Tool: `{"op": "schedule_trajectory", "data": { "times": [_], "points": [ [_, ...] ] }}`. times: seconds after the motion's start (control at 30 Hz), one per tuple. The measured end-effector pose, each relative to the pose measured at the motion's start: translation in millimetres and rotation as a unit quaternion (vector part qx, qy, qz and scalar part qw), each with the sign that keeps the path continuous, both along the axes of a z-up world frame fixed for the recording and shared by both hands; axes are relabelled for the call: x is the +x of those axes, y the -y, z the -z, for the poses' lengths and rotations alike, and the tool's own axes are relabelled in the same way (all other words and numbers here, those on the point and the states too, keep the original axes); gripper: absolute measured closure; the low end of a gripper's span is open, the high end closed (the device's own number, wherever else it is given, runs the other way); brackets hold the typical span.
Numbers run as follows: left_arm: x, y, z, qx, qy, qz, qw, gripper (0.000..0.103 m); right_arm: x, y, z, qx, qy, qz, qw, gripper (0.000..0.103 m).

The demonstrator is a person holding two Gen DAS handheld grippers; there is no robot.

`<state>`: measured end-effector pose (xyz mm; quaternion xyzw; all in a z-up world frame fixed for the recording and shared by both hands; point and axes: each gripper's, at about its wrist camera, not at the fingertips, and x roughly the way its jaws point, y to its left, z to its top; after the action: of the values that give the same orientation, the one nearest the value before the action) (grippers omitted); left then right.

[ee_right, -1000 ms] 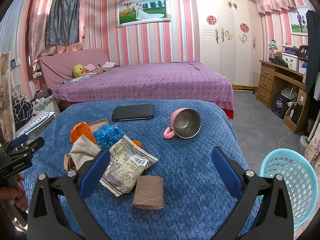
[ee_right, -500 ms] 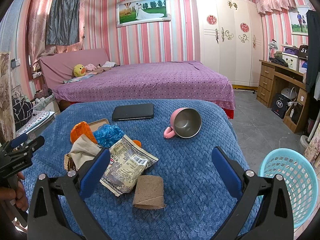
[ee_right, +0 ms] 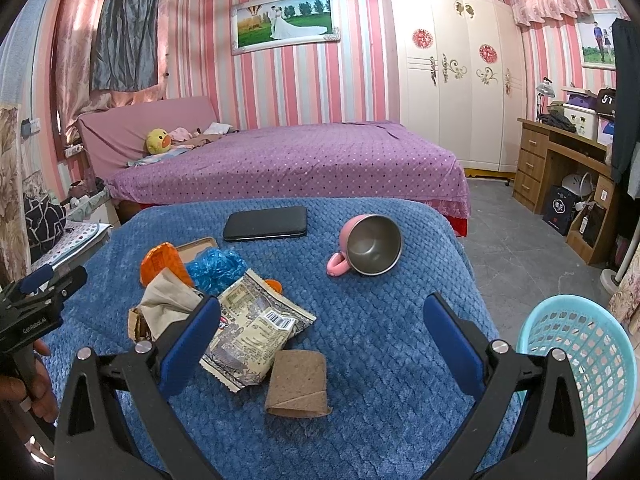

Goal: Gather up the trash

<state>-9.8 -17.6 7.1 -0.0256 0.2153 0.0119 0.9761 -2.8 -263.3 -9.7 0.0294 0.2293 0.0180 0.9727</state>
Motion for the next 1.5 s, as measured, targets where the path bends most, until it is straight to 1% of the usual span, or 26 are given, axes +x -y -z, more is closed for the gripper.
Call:
{"op": "schedule_trajectory", "data": {
  "times": [0.3, 0.47, 0.63, 0.83, 1.13, 1.23, 1.5],
  "points": [
    [0.8, 2.7, 0.1, 0.001, -0.002, 0.004, 1.0, 0.005, -0.6, 2.3, -0.2, 0.013, -0.002, -0.003, 1.0, 0.004],
    [1.4, 1.4, 1.0, 0.001, -0.005, 0.004, 1.0, 0.005, 1.5, -1.6, 1.7, -0.004, -0.01, 0.011, 1.0, 0.004],
    [1.3, 0.2, 1.8, 0.001, -0.006, 0.006, 1.0, 0.005, -1.4, -4.1, -0.5, -0.01, -0.002, 0.004, 1.0, 0.004],
    [2.1, 1.3, 4.1, 0.005, -0.01, 0.011, 0.9999, 0.005, -1.0, -4.4, 0.7, -0.014, -0.006, 0.001, 1.0, 0.004],
    [3.1, 1.7, 5.2, 0.006, -0.018, 0.015, 0.9997, 0.005, -1.7, -3.9, 0.7, -0.013, -0.008, -0.003, 1.0, 0.004],
    [3.0, 1.7, 5.2, 0.005, -0.018, 0.015, 0.9997, 0.005, -2.1, -1.5, 0.7, -0.004, -0.008, -0.005, 1.0, 0.004],
    [4.3, 2.3, 5.9, 0.013, -0.02, 0.012, 0.9996, 0.005, -1.1, -0.2, 1.0, -0.002, -0.007, -0.004, 1.0, 0.004]
  ]
}}
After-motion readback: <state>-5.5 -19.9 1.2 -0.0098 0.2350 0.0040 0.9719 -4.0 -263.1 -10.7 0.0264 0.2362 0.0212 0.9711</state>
